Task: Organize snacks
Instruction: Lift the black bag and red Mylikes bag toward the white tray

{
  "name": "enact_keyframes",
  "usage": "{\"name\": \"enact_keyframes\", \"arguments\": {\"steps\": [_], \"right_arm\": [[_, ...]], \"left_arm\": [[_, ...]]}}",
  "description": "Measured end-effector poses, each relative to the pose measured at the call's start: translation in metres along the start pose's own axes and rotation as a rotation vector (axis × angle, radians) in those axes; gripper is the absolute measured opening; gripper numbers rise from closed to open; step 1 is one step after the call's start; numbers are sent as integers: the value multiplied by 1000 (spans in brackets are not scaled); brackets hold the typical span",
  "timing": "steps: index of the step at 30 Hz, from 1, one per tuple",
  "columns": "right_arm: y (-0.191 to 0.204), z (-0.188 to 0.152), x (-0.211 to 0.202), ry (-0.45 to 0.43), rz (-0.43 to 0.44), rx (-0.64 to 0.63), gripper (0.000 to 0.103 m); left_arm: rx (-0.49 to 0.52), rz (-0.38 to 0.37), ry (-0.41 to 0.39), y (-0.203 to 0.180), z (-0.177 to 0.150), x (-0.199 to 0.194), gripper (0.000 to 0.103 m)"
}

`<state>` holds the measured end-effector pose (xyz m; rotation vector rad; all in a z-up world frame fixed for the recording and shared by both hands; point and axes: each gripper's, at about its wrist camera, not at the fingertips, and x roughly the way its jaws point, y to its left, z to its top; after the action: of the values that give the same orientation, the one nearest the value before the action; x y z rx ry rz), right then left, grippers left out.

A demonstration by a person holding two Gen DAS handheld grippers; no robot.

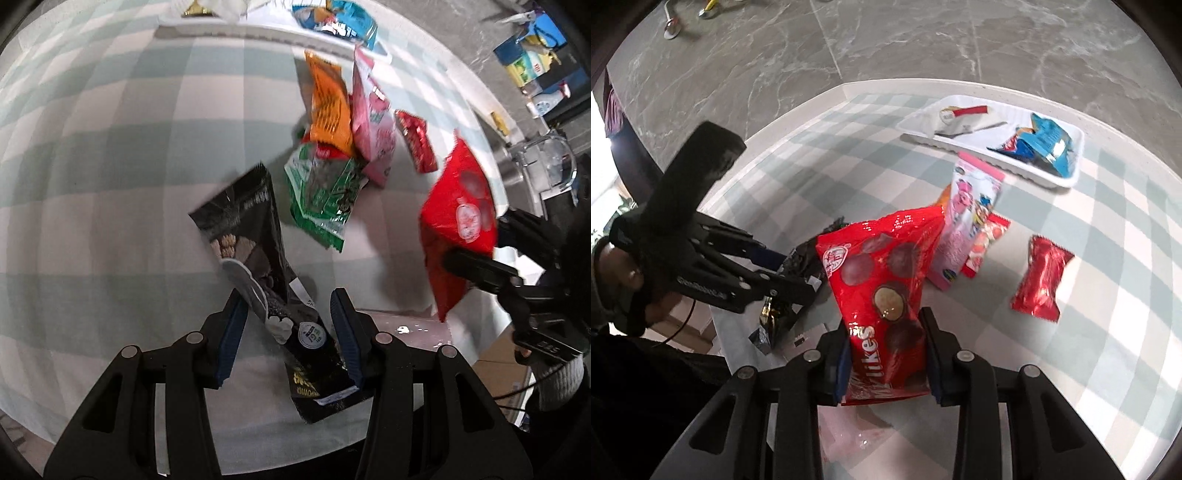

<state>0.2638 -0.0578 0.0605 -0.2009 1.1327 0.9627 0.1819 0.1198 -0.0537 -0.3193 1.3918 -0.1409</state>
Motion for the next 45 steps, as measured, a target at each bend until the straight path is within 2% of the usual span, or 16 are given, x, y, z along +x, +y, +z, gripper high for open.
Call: {"name": "enact_keyframes", "arguments": {"steps": [4,11,13,16,23,30,36,40,45], "right_arm": [[-5,-5,-3,-9,10,46,36],[-11,-11,-6,-25,15,98,36],[-12,-12,-8,-28,14,105,36],[-14,-11,-8,-32,20,118,36],[-21,-9,-11,-47,31,161,36],[-29,-5,-15,-62,49,206,36],[-31,-1,-13,-61,65,232,36],[-30,3,-11,-55,59,229,36],[-27,5,-7,-45,48,220,37]], "left_arm": [[42,40,-22,-11,-3,1,45],[51,24,-48,-12,-5,4,44],[72,48,-61,-12,-9,2,34],[94,65,-78,-9,-13,1,26],[32,-6,-96,14,-12,-6,22],[-4,-68,-127,36,-6,-24,22],[-37,-160,-112,52,2,-31,19],[-14,-120,-93,50,7,-28,19],[100,-35,-58,29,8,-19,23]]}}
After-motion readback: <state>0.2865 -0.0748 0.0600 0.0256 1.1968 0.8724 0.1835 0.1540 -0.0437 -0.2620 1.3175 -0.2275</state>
